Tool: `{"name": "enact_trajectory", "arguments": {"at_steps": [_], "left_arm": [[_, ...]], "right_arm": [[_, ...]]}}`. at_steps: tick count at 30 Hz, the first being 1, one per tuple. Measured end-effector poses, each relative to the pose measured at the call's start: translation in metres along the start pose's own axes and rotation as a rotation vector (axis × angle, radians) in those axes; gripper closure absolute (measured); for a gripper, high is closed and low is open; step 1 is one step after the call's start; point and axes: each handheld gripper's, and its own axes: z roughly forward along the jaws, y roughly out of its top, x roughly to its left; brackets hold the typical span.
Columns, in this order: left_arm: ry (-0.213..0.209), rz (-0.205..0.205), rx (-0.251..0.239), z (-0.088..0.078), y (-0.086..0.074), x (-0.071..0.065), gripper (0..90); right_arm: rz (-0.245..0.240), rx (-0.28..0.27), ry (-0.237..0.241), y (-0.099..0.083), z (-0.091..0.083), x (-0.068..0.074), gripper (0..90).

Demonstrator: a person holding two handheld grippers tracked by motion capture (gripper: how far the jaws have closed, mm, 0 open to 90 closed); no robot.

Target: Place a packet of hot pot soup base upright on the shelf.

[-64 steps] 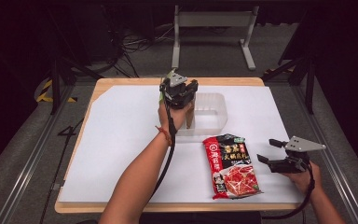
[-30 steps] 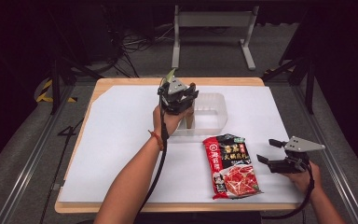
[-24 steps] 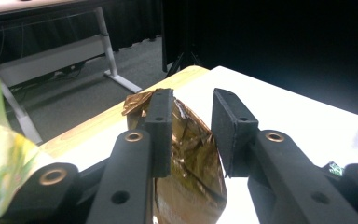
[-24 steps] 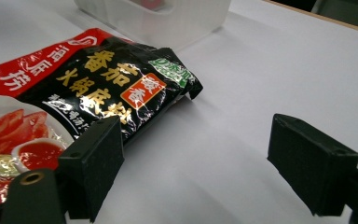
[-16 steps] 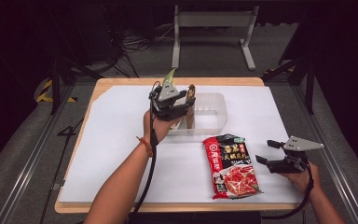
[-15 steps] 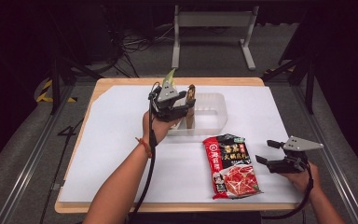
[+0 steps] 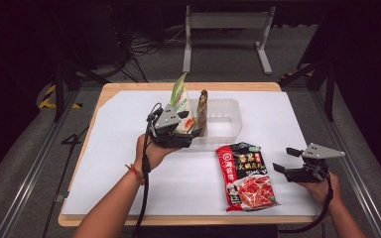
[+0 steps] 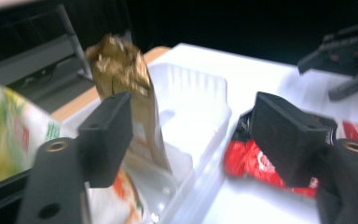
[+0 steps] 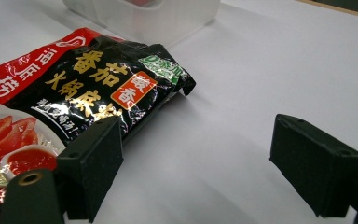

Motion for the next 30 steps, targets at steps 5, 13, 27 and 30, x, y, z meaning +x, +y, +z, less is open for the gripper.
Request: {"name": "enact_trajectory", "arguments": {"at_steps": [5, 13, 27, 30], "left_arm": [[0.012, 0.002, 0.028, -0.01, -0.016, 0.001, 24.5], [0.01, 0.009, 0.079, -0.026, -0.042, 0.003, 20.7], [0.042, 0.03, 0.199, -0.05, -0.086, 0.009, 16.6], [0.048, 0.024, 0.215, -0.056, -0.095, 0.01, 16.4]], "right_arm": [[-0.015, 0.004, -0.001, 0.002, 0.002, 0.0, 17.7], [-0.037, 0.011, 0.002, 0.003, 0.004, 0.0, 18.6], [-0.006, -0.019, 0.021, 0.007, -0.001, -0.002, 24.5], [-0.017, -0.013, 0.034, 0.006, -0.001, -0.001, 29.0]]}}
